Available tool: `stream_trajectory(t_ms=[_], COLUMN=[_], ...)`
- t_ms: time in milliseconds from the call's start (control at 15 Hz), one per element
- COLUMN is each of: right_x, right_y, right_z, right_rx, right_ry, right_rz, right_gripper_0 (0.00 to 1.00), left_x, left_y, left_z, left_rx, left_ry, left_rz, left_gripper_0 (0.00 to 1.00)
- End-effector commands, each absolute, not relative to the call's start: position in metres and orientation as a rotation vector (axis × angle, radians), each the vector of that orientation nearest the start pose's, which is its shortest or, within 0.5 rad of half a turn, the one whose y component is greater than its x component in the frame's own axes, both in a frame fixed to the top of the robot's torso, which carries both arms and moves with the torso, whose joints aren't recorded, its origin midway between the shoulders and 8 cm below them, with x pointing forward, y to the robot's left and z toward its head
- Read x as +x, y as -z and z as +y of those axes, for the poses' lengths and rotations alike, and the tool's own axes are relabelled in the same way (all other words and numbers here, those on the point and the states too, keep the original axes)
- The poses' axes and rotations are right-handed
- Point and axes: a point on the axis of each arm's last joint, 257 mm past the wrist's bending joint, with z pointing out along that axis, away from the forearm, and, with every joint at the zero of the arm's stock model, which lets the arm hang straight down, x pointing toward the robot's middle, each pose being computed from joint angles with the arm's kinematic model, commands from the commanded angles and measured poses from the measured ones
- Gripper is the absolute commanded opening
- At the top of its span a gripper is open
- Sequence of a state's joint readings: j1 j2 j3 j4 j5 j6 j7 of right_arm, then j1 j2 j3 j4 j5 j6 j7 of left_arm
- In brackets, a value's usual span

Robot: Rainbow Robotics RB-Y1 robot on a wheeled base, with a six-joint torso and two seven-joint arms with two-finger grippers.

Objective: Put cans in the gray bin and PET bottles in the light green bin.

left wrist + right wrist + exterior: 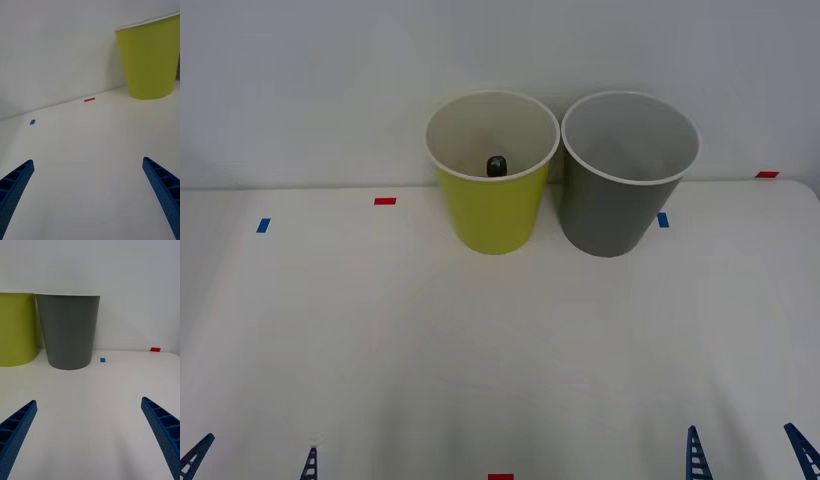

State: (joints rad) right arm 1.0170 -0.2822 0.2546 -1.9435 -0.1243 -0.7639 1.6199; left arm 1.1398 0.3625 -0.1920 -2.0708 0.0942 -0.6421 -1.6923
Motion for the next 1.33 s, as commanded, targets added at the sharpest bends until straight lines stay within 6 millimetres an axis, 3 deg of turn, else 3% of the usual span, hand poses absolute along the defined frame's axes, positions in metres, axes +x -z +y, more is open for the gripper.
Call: stream_trajectory(t_ms=[67,467,1333], right_x=[0.223,0.223,0.223], right_y=[0.239,0.239,0.239], right_z=[-0.256,-0.256,-0.256], right_rx=[-0.036,-0.036,-0.036], right_ry=[0.037,0.037,0.037], right_rz=[1.456,1.456,1.456], right_gripper_0=[0.97,0.96,0.96], left_x=[0.187,0.176,0.176], left_y=[0.248,0.261,0.26], left_z=[0.275,0.269,0.269], left_rx=[0.225,0.223,0.222], left_ry=[-0.156,-0.136,-0.134], left_rz=[1.56,1.578,1.578], left_gripper_0=[1.0,1.0,1.0])
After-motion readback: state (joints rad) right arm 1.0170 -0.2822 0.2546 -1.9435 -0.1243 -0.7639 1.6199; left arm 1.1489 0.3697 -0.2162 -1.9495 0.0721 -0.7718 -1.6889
